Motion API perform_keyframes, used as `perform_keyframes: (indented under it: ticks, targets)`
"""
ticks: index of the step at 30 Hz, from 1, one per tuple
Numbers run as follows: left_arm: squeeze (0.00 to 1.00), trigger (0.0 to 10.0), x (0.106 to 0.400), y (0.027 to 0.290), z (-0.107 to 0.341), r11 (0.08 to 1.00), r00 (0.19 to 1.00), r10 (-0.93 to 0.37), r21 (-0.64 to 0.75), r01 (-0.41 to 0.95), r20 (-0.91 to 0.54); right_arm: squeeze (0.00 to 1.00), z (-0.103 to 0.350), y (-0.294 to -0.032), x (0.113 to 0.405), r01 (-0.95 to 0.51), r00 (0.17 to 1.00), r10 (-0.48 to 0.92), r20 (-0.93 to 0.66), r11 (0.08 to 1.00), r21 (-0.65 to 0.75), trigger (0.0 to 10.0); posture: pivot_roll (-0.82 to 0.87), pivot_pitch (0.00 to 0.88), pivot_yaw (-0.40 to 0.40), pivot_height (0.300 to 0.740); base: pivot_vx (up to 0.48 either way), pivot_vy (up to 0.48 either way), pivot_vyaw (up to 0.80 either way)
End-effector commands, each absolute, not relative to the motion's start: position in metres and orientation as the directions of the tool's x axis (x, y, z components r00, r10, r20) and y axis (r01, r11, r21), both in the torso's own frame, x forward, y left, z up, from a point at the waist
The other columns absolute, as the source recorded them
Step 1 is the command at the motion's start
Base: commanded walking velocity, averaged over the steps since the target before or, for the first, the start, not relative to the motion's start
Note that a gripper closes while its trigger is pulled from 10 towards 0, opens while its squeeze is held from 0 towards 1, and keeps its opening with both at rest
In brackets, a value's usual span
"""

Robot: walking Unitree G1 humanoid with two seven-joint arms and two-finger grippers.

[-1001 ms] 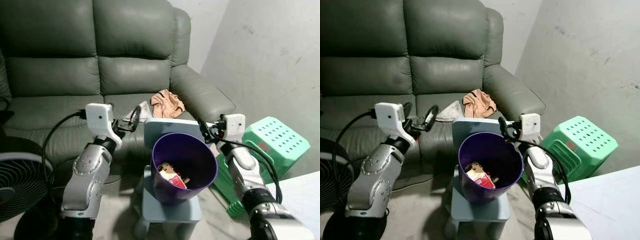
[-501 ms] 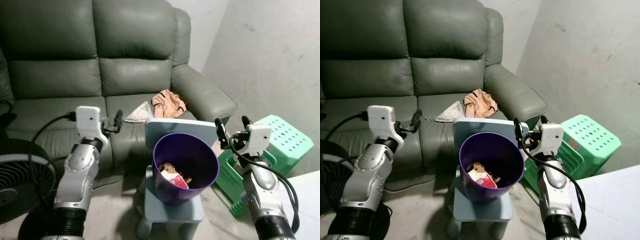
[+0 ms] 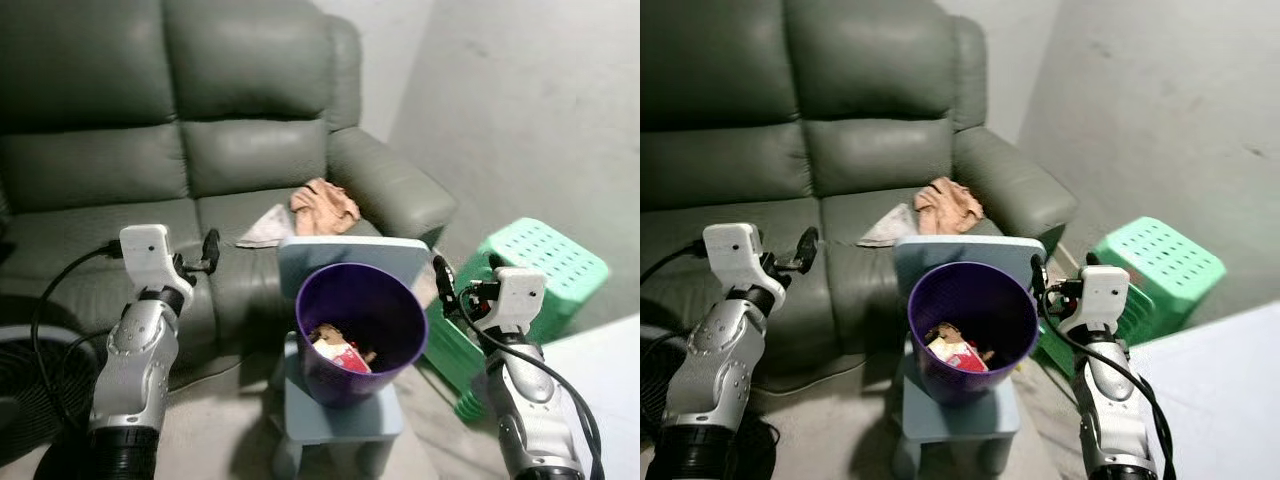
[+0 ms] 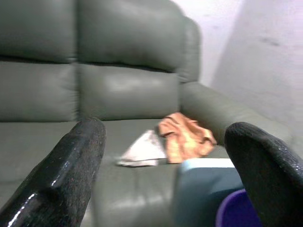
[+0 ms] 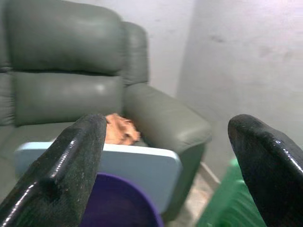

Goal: Picking trash to rubbish bin

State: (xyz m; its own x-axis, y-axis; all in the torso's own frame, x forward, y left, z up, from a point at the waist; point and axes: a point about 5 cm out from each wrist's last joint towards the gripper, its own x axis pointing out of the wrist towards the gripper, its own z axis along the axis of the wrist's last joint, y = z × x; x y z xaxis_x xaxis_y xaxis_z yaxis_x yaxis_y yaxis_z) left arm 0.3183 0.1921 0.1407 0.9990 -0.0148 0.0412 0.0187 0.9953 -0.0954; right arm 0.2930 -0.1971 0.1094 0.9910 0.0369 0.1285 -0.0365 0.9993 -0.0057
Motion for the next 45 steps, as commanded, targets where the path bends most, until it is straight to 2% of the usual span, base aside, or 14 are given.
perform_keyframes:
  ticks: [1,20,23,26,29,45]
  targets:
    - [0.0,10.0,0.322,0.188,0.143,0.995,0.998,-0.036,-0.091,0.04,0.046,0.0,0.115,-0.203,0.293,-0.011,0.991,0.014,0.134,1.0,-0.025,10.0,0.0,0.0,-0.11,0.74,0.0,0.0,-0.79]
    - [0.0,10.0,0.326,0.172,0.147,0.984,0.985,-0.16,-0.073,0.164,0.066,0.0,0.117,-0.194,0.289,-0.001,0.994,0.004,0.105,1.0,-0.026,10.0,-0.02,0.0,-0.094,0.74,0.0,0.0,-0.79]
    - [0.0,10.0,0.326,0.172,0.147,0.986,0.987,-0.151,-0.066,0.155,0.06,0.0,0.117,-0.193,0.289,-0.002,0.995,0.005,0.104,1.0,-0.028,10.0,-0.01,0.0,-0.093,0.74,0.0,-0.32,-0.79]
    - [0.0,10.0,0.326,0.174,0.147,0.986,0.991,-0.113,-0.117,0.121,0.069,0.0,0.117,-0.192,0.29,-0.006,0.995,0.009,0.101,1.0,-0.028,10.0,-0.01,0.0,-0.094,0.74,0.0,0.0,-0.78]
    - [0.0,10.0,0.328,0.176,0.143,0.991,0.994,-0.099,-0.082,0.102,0.034,0.0,0.116,-0.191,0.29,-0.008,0.995,0.011,0.095,1.0,-0.028,10.0,-0.01,0.0,-0.096,0.74,0.0,0.0,-0.79]
    - [0.0,10.0,0.328,0.175,0.145,0.991,0.992,-0.116,-0.064,0.119,0.049,0.0,0.117,-0.189,0.292,-0.01,0.996,0.013,0.091,1.0,-0.028,10.0,-0.01,0.0,-0.096,0.74,0.0,0.0,-0.79]
